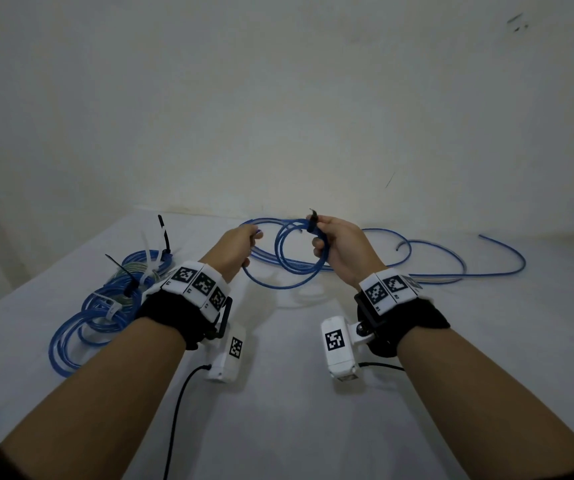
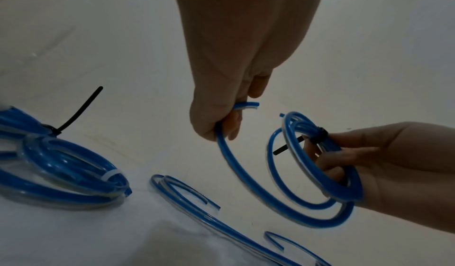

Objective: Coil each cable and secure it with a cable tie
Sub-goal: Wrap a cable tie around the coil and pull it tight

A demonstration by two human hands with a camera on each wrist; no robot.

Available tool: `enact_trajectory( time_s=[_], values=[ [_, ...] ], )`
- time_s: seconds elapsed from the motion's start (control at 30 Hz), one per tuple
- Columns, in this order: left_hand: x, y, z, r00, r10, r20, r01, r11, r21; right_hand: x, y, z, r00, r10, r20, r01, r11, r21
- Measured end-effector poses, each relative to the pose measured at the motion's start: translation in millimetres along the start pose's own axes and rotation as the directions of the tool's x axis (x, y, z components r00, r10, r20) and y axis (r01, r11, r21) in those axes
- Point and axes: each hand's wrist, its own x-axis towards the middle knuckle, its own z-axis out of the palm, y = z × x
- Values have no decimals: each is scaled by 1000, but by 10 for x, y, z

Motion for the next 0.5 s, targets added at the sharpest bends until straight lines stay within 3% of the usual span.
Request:
enact_trajectory(
  time_s=[0.13, 0.27, 0.37, 0.5],
  values=[
    [-102, 51, 27, 981, 191, 43, -195, 973, 122, -12, 24, -7, 1000, -23, 6, 24, 995, -94],
    [-171, 71, 58, 912, 411, 8, -406, 897, 175, -19, 31, -6, 996, -85, 18, 87, 967, -241],
    [-148, 65, 84, 868, 492, -70, -477, 863, 165, -32, 27, 22, 995, -98, 35, 104, 954, -280],
    [-130, 65, 120, 828, 561, -14, -537, 800, 269, -34, 17, 67, 991, -111, 69, 126, 951, -281]
  ],
)
